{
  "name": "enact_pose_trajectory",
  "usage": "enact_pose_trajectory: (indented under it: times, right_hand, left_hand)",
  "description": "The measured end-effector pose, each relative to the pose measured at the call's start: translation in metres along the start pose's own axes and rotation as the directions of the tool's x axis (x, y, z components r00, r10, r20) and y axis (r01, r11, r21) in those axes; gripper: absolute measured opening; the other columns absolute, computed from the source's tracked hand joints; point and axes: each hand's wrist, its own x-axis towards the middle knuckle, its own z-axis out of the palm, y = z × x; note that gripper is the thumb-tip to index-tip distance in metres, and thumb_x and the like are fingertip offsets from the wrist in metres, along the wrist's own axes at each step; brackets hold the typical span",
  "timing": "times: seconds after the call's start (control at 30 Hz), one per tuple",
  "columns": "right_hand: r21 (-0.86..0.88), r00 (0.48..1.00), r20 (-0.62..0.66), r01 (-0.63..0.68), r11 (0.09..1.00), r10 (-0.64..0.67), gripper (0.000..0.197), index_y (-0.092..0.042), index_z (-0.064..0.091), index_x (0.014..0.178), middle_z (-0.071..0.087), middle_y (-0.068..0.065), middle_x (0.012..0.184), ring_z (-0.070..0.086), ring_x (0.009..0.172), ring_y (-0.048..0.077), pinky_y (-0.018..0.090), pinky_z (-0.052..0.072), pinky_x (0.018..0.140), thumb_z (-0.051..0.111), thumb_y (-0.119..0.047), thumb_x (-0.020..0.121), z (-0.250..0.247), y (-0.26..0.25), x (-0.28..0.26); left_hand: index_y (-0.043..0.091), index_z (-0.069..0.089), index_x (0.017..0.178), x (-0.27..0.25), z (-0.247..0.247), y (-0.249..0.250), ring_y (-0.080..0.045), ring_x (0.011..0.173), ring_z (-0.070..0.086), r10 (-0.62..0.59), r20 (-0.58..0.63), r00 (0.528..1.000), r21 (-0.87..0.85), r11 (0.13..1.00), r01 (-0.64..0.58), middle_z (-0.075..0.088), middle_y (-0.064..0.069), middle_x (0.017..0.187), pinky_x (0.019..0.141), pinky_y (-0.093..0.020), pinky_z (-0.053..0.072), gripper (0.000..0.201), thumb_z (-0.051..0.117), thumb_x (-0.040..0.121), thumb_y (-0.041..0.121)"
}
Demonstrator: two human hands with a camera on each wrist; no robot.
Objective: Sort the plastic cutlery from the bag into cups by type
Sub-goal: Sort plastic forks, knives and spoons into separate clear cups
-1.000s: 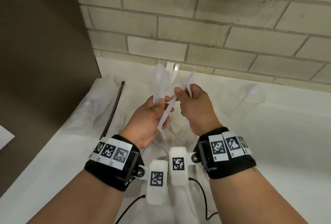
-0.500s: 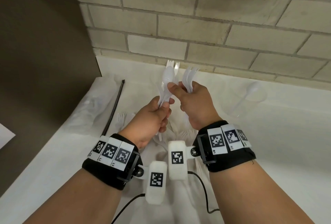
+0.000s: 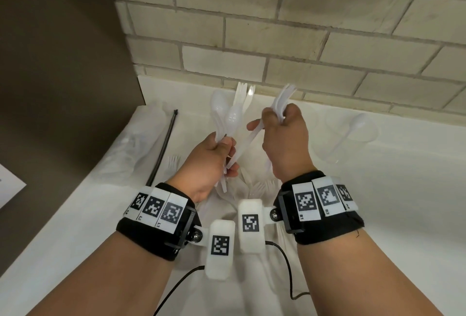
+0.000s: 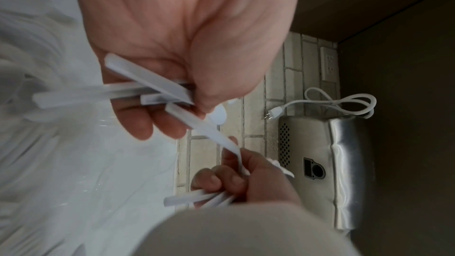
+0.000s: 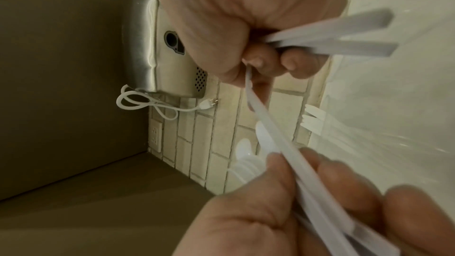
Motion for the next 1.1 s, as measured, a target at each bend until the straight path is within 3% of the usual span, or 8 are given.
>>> enact_pose_trajectory:
  times: [0.2, 0.3, 0.4, 0.53, 0.63, 0.73, 1.0, 1.1]
  right_hand:
    - [-0.118, 0.979, 0.201, 0.060, 0.991, -0.035, 0.008, -0.008, 0.060, 0.096, 0.063, 0.004, 0.070, 0.059, 0.063, 0.012, 0.030, 0.046, 0.058, 0.054, -0.009, 0.090, 0.003, -0.003, -0.005]
    - [-0.112, 0.972, 0.235, 0.041, 0.993, -0.014, 0.010, -0.015, 0.055, 0.096, 0.066, 0.009, 0.075, 0.064, 0.071, 0.016, 0.031, 0.049, 0.060, 0.047, -0.009, 0.093, 0.005, -0.001, -0.006]
    - [-0.165, 0.957, 0.291, 0.040, 0.986, 0.010, 0.011, -0.014, 0.053, 0.100, 0.062, 0.001, 0.073, 0.060, 0.068, 0.016, 0.027, 0.043, 0.057, 0.052, -0.024, 0.096, 0.007, 0.000, -0.007]
    - [-0.284, 0.932, 0.362, 0.111, 0.952, -0.001, 0.034, -0.010, 0.058, 0.095, 0.065, 0.001, 0.081, 0.062, 0.073, 0.017, 0.028, 0.045, 0.063, 0.067, -0.041, 0.085, 0.009, 0.002, -0.008]
    - [-0.363, 0.941, 0.334, 0.180, 0.914, -0.053, 0.022, -0.003, 0.059, 0.092, 0.067, 0.011, 0.084, 0.063, 0.078, 0.026, 0.031, 0.046, 0.064, 0.059, -0.025, 0.090, 0.009, 0.002, -0.005]
    - [-0.377, 0.942, 0.308, 0.252, 0.891, -0.136, 0.020, 0.002, 0.057, 0.092, 0.066, 0.017, 0.084, 0.063, 0.076, 0.031, 0.035, 0.048, 0.067, 0.052, -0.017, 0.093, 0.010, 0.000, -0.004]
    - [-0.298, 0.950, 0.208, 0.290, 0.910, -0.234, 0.016, -0.004, 0.050, 0.110, 0.061, 0.000, 0.084, 0.058, 0.071, 0.016, 0.010, 0.043, 0.057, 0.043, -0.016, 0.100, 0.005, -0.006, 0.001]
    - [-0.158, 0.973, 0.133, 0.209, 0.965, -0.189, 0.019, -0.007, 0.050, 0.116, 0.061, -0.001, 0.087, 0.065, 0.075, 0.018, 0.036, 0.059, 0.070, 0.044, -0.016, 0.100, -0.002, -0.018, 0.005]
  left_hand:
    - [0.015, 0.051, 0.105, 0.001, 0.000, 0.001, -0.012, 0.057, 0.045, 0.059, 0.037, 0.998, 0.171, 0.983, -0.064, 0.054, 0.000, 0.072, 0.054, -0.028, 0.041, 0.014, 0.038, 0.102, 0.018]
    - [0.022, 0.048, 0.094, 0.002, 0.000, 0.001, -0.015, 0.060, 0.050, 0.079, 0.038, 0.996, 0.220, 0.972, -0.085, 0.055, -0.003, 0.078, 0.056, -0.030, 0.044, 0.013, 0.038, 0.101, 0.019]
    - [0.021, 0.049, 0.093, 0.001, 0.000, 0.000, -0.015, 0.062, 0.051, 0.097, 0.049, 0.994, 0.244, 0.964, -0.106, 0.055, -0.004, 0.079, 0.060, -0.030, 0.046, 0.015, 0.037, 0.102, 0.020]
    - [0.026, 0.048, 0.121, 0.000, 0.001, 0.002, -0.010, 0.062, 0.051, 0.104, 0.106, 0.989, 0.332, 0.934, -0.134, 0.054, 0.001, 0.075, 0.059, -0.025, 0.048, 0.025, 0.033, 0.102, 0.021]
    - [0.009, 0.049, 0.106, -0.002, 0.002, 0.003, -0.012, 0.062, 0.051, 0.105, 0.100, 0.989, 0.353, 0.926, -0.134, 0.055, 0.000, 0.075, 0.062, -0.029, 0.048, 0.018, 0.036, 0.102, 0.020]
    - [0.012, 0.043, 0.088, -0.004, 0.003, 0.003, -0.014, 0.063, 0.052, 0.122, 0.115, 0.986, 0.421, 0.893, -0.160, 0.054, 0.000, 0.074, 0.068, -0.037, 0.048, 0.021, 0.036, 0.102, 0.026]
    - [0.016, 0.042, 0.087, 0.000, 0.004, 0.003, -0.014, 0.061, 0.050, 0.145, 0.128, 0.981, 0.553, 0.811, -0.192, 0.053, 0.005, 0.075, 0.067, -0.036, 0.047, 0.017, 0.036, 0.102, 0.023]
    - [0.008, 0.046, 0.104, 0.003, 0.002, -0.001, -0.010, 0.065, 0.050, 0.129, 0.125, 0.984, 0.547, 0.818, -0.177, 0.054, 0.010, 0.084, 0.068, -0.033, 0.045, 0.018, 0.035, 0.102, 0.021]
